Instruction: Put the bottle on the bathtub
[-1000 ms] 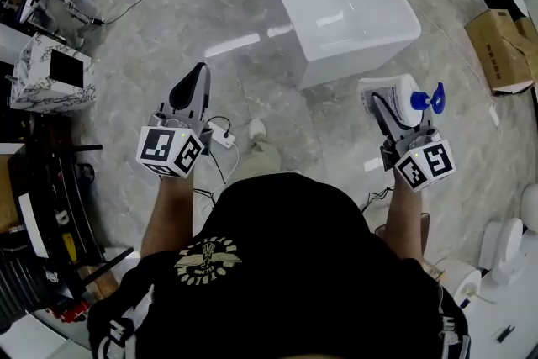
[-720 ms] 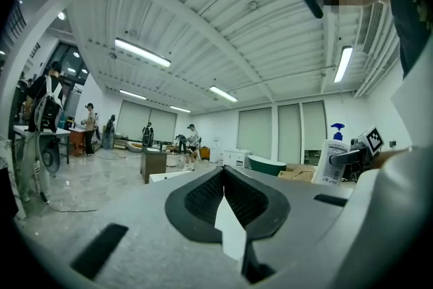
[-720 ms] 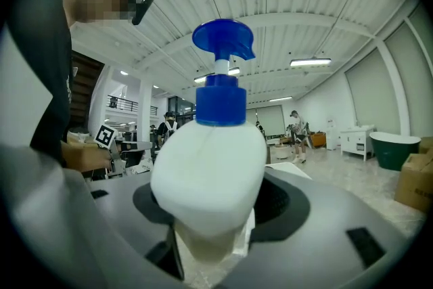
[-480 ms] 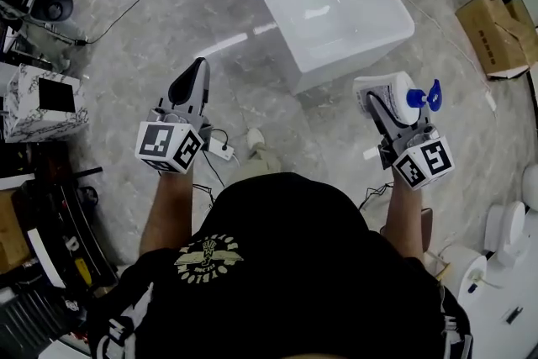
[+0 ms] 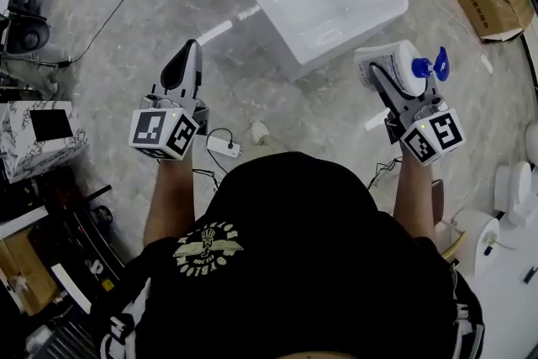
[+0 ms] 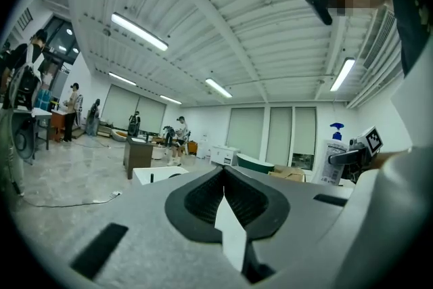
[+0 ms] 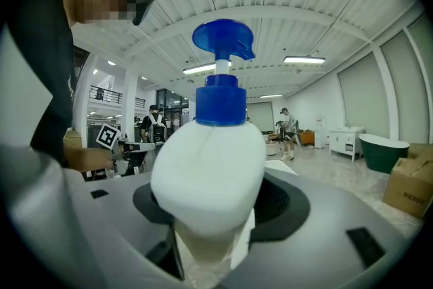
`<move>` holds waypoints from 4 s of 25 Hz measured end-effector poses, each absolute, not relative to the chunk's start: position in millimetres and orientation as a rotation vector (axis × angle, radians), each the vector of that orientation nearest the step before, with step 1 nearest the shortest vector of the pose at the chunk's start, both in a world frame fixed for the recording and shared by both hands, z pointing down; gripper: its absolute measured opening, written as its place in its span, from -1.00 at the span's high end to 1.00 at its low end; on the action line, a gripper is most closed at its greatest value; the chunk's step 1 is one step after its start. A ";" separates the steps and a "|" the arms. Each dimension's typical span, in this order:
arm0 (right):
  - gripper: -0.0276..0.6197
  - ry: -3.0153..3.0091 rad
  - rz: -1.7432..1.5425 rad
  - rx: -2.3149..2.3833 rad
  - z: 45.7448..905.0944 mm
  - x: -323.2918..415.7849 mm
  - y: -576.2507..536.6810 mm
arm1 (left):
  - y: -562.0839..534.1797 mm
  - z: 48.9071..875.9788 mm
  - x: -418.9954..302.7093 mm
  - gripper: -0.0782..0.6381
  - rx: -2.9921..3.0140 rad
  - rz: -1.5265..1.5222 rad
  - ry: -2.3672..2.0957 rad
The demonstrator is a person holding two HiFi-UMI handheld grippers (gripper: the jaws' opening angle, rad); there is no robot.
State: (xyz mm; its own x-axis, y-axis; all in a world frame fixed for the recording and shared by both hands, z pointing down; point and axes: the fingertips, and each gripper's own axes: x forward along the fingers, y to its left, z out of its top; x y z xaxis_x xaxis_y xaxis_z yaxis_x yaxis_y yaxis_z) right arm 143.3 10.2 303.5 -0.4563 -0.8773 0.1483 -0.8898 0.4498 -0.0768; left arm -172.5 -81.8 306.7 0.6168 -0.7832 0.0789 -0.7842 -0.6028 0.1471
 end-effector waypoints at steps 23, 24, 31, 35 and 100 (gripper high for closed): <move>0.09 -2.516 0.271 1.718 312.7 148.1 -46.8 | -153.0 321.1 -150.2 0.76 2.757 0.056 -1.102; 0.10 -2.532 0.276 1.695 313.9 148.4 -53.5 | -155.7 322.4 -150.1 0.76 2.742 0.060 -1.119; 0.10 -2.621 0.263 1.567 318.7 165.7 -99.2 | -183.1 319.4 -126.2 0.76 2.706 0.093 -1.206; 0.10 -2.659 0.294 1.539 322.0 189.4 -134.9 | -205.6 314.6 -107.7 0.76 2.709 0.115 -1.263; 0.10 -2.381 0.567 1.304 721.7 43.4 -418.9 | -480.8 419.2 -205.5 0.76 2.613 0.503 -1.254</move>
State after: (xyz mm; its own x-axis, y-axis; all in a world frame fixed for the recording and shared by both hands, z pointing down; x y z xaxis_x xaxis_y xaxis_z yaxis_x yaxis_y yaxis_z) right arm 43.4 -418.9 721.7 -0.5054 -0.7070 0.4947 -0.8540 0.4918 -0.1698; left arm -205.5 -480.8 419.2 0.5822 -0.7160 0.3853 -0.7839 -0.6201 0.0320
